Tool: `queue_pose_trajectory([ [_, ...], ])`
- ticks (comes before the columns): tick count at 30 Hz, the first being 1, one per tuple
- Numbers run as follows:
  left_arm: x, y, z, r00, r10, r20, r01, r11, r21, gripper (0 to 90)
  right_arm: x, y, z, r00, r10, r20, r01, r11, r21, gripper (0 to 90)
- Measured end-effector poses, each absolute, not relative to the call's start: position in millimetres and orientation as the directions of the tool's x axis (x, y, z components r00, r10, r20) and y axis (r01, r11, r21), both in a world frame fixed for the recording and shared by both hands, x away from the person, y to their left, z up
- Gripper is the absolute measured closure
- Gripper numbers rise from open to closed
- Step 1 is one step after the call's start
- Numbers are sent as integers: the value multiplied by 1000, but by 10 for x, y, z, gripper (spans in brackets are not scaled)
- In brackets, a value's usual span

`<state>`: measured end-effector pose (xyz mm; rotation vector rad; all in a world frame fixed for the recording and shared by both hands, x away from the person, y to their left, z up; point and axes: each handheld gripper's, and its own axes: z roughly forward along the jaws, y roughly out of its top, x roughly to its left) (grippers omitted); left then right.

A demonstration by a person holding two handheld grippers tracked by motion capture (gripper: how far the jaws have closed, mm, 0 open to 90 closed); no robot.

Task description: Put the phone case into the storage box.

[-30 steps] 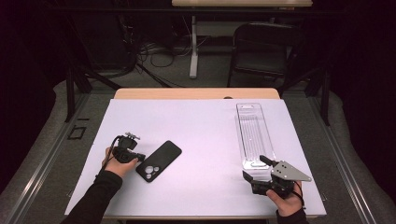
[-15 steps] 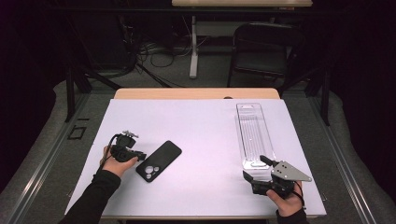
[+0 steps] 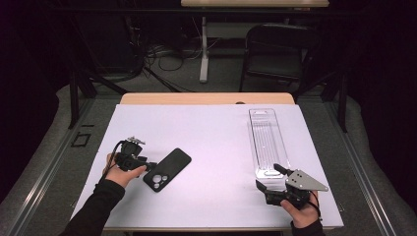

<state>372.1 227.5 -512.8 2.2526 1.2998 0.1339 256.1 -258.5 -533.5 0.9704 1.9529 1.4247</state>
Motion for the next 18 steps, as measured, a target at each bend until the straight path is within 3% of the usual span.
queue_pose_trajectory([
  [14,3706,2268,-5009,524,824,-215,778,-361,514,411,2559,-2584,-5332,-604,797,-6,237,187,953,144],
  [18,3697,2227,-4967,557,807,-197,766,-407,498,412,2559,-2582,-5334,-604,797,-5,237,187,953,144],
])
